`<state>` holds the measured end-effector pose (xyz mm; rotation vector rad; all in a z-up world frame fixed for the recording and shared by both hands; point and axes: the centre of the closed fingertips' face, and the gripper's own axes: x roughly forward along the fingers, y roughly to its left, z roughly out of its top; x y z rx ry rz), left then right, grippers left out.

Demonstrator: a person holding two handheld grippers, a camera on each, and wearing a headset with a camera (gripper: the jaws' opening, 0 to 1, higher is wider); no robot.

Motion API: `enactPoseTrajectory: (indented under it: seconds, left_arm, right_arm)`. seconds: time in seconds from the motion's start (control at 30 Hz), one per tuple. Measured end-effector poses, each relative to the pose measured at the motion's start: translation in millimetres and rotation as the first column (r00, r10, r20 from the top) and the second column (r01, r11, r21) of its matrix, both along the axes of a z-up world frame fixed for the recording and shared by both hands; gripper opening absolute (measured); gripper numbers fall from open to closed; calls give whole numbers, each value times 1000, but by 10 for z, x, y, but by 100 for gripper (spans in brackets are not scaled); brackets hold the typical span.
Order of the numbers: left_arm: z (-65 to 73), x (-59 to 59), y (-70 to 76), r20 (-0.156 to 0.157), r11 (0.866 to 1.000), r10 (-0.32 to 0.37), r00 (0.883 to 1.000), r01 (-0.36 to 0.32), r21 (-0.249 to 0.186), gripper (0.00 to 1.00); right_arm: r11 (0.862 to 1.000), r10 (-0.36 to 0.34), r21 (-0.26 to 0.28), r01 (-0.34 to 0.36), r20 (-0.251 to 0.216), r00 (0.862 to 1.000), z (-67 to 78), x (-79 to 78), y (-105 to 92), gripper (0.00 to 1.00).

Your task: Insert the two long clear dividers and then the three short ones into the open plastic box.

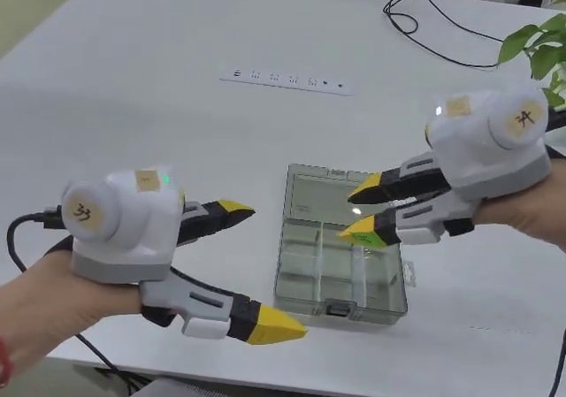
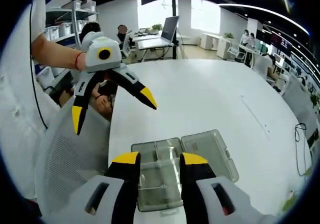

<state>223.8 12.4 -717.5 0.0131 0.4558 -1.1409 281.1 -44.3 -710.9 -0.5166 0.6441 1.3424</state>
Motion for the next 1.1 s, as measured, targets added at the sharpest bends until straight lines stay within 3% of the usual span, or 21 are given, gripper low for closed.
enactPoseTrajectory:
  seconds: [0.3,0.47,0.87,1.1]
  left_arm:
    - [-24,-28,31,-2,1000,0,1000,0,19,100]
    - [-13,-37,35,-1,1000,1,1000,-1,20,100]
    - [5,-29,41,2,1000,-6,1000,6,25,100]
    - [1,-27,36,-1,1000,-4,1000,4,24,99]
  right_arm:
    - [1000,-9,-30,9,0,1000,12,-44,-341,45]
    - [998,-15,-64,15,-3,1000,-6,-147,-525,48]
    - [983,-20,-182,13,-40,999,-313,-264,-1087,52]
    - [962,11,-271,-28,-61,998,-556,-316,-1390,56]
